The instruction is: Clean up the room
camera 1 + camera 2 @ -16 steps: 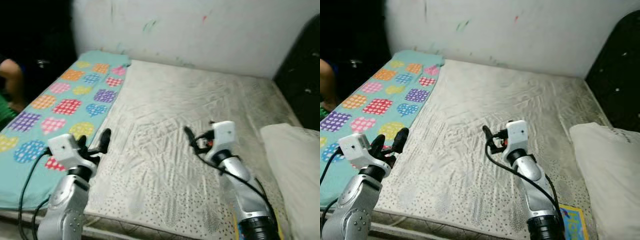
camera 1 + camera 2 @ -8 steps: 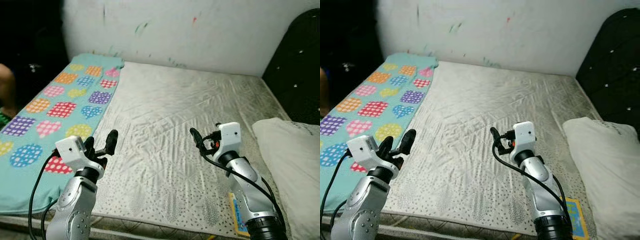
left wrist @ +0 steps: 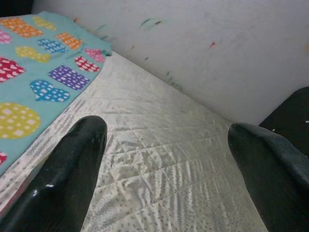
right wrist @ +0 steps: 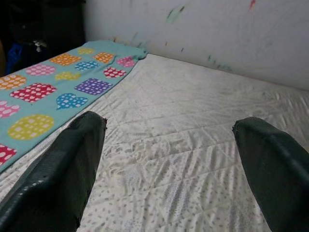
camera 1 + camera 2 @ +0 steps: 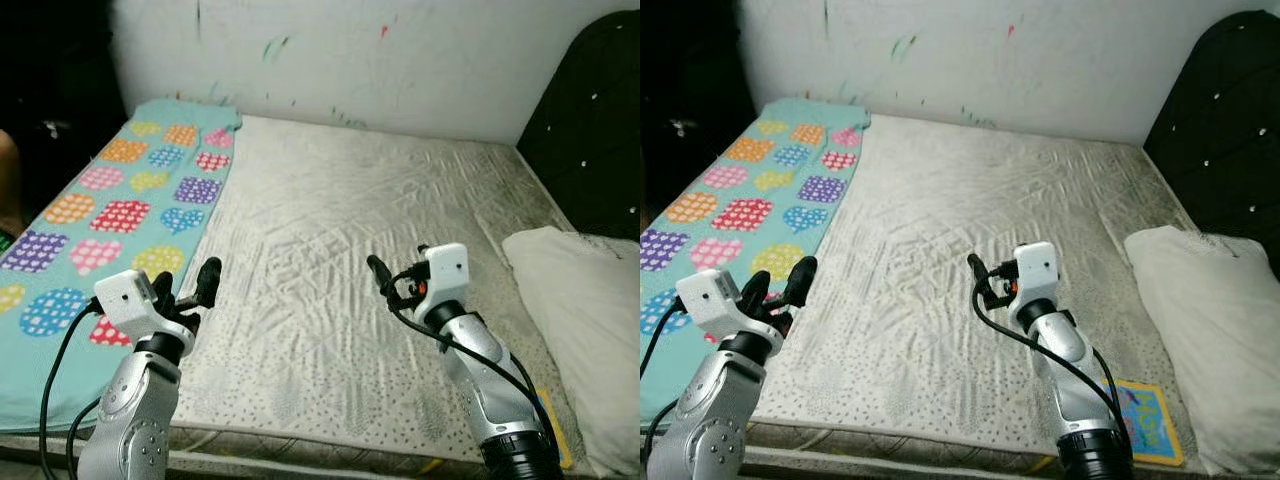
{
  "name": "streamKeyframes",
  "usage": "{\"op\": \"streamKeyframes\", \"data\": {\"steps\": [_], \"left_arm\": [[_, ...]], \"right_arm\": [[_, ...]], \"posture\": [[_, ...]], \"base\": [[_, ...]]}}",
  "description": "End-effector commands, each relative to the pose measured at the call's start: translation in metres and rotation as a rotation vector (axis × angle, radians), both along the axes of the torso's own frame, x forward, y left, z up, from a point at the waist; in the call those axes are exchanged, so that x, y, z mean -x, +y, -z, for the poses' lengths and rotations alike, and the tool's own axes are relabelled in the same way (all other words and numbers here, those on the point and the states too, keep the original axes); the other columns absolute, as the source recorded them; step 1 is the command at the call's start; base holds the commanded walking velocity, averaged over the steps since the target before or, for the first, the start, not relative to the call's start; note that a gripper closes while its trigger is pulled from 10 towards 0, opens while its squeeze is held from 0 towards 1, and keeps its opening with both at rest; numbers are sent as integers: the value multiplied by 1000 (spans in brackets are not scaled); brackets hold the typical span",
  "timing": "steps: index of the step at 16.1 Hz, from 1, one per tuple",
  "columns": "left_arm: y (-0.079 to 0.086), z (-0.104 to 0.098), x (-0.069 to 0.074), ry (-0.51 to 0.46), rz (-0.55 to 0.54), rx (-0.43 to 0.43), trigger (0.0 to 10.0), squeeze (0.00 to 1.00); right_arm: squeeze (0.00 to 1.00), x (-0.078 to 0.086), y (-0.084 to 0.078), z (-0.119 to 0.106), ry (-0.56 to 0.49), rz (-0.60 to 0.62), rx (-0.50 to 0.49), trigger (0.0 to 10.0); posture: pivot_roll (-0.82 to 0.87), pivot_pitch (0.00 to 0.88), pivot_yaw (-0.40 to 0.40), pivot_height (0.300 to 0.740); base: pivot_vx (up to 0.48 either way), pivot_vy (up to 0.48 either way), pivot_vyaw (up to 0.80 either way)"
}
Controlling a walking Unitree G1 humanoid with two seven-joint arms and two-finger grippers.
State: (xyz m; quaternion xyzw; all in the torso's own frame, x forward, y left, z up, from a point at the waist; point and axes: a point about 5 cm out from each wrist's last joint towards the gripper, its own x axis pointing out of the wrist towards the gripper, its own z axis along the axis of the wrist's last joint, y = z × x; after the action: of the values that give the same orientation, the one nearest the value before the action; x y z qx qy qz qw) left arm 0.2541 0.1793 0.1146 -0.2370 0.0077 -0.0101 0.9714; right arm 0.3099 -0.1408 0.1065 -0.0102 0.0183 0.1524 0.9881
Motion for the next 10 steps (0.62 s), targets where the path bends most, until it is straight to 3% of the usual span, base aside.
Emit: {"op": "streamKeyframes", "data": {"steps": [1, 10], "left_arm": [[-6, 2, 0, 9, 11, 11, 10000, 0], [-5, 3, 1, 29, 4, 27, 10000, 0]], "right_arm": [[0, 1, -9, 0, -1, 23, 8, 10000], [0, 1, -10, 0, 4, 15, 15, 10000]], "posture": [[-29, 0, -57, 740], [-32, 14, -61, 740]], "base": [[0, 480, 0], [0, 480, 0]]}}
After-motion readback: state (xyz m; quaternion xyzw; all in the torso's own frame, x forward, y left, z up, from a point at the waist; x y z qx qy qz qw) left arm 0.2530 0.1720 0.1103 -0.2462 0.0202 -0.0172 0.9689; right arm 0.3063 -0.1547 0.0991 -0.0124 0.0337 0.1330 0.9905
